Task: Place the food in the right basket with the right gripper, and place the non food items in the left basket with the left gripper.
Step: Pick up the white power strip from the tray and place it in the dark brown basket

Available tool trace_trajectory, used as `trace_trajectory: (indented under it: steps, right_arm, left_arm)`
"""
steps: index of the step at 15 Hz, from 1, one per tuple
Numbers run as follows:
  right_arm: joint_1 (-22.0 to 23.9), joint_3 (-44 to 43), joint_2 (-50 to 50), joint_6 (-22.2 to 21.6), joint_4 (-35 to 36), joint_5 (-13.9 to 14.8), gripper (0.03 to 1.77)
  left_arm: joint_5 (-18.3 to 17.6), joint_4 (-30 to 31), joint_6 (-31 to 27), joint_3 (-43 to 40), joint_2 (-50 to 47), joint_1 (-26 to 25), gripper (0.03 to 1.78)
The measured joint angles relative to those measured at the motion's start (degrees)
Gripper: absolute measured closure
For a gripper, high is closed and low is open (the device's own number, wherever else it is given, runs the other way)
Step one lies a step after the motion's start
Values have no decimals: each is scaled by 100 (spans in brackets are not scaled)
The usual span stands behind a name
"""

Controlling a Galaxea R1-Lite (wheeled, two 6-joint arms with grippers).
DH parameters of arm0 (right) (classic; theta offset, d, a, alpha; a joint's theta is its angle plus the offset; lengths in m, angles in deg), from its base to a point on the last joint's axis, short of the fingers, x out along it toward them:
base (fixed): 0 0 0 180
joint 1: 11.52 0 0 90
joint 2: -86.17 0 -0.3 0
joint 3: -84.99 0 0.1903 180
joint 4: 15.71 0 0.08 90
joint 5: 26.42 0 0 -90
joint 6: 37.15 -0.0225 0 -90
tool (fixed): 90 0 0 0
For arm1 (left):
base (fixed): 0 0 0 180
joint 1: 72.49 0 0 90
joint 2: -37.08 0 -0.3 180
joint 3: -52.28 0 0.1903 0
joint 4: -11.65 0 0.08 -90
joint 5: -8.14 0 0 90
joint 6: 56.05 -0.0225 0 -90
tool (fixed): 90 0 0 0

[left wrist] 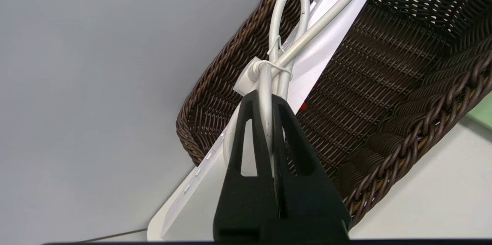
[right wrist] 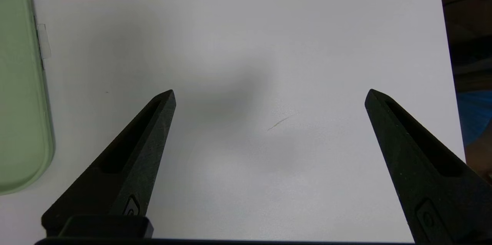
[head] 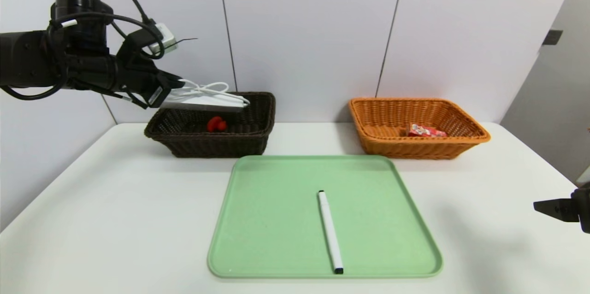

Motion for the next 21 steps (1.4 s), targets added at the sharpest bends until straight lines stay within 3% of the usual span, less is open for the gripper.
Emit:
trace_trajectory:
  steps: [5,21]
  right_arm:
    - [-2,7,22,0,0,1,10]
    - [-2,0,85,11,9,1,10]
  left_arm:
    - [-5,-568,-207,124,9,13,173]
    - [246,-675,-354,901,634,364,173]
